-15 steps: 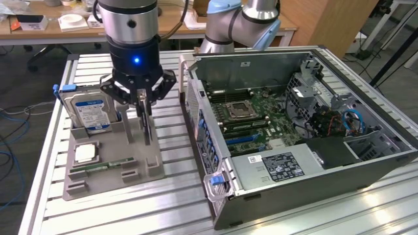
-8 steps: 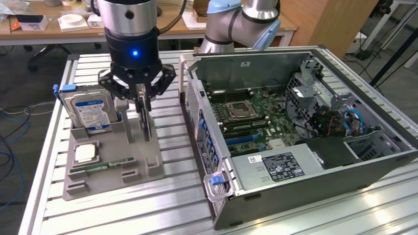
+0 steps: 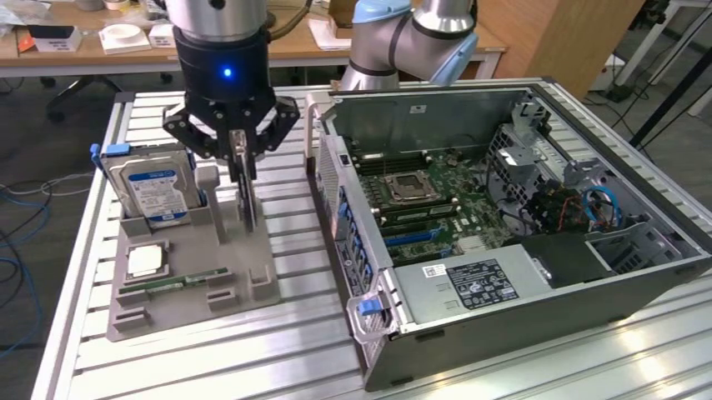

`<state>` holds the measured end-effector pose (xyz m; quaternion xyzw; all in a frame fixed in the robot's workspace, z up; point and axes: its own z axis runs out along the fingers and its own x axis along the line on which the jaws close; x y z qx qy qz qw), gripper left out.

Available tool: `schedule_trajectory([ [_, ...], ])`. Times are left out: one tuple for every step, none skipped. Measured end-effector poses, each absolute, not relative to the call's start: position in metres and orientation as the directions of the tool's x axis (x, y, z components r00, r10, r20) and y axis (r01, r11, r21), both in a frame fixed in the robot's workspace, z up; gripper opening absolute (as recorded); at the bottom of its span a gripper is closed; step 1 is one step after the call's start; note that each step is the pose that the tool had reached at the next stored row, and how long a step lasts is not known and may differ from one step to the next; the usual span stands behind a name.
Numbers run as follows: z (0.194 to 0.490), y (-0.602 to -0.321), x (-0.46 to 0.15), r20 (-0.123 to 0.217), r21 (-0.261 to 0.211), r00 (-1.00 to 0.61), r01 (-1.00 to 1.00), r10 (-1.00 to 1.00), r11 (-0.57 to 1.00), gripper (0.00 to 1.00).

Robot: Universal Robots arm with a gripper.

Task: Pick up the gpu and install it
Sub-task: 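Pick up the gpu and move the gpu toward the slot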

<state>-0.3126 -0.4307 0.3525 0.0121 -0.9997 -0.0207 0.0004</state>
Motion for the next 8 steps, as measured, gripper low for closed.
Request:
schedule_trajectory([
  [0.355, -0.431, -0.313, 0.0, 0.041, -1.0, -0.024, -0.024, 0.999, 0.26],
  [0.358, -0.431, -0.313, 0.0, 0.041, -1.0, -0.024, -0.024, 0.999, 0.26],
  [0.36, -0.431, -0.313, 0.0, 0.041, -1.0, -0.024, -0.024, 0.999, 0.26],
  [0.362, -0.431, -0.313, 0.0, 0.041, -1.0, -0.024, -0.024, 0.999, 0.26],
  [0.364, -0.431, -0.313, 0.0, 0.041, -1.0, -0.024, -0.024, 0.999, 0.26],
  [0.366, -0.431, -0.313, 0.0, 0.041, -1.0, -0.024, -0.024, 0.999, 0.26],
  [0.367, -0.431, -0.313, 0.0, 0.041, -1.0, -0.024, -0.024, 0.999, 0.26],
  [0.368, -0.431, -0.313, 0.0, 0.041, -1.0, -0.024, -0.024, 0.999, 0.26],
])
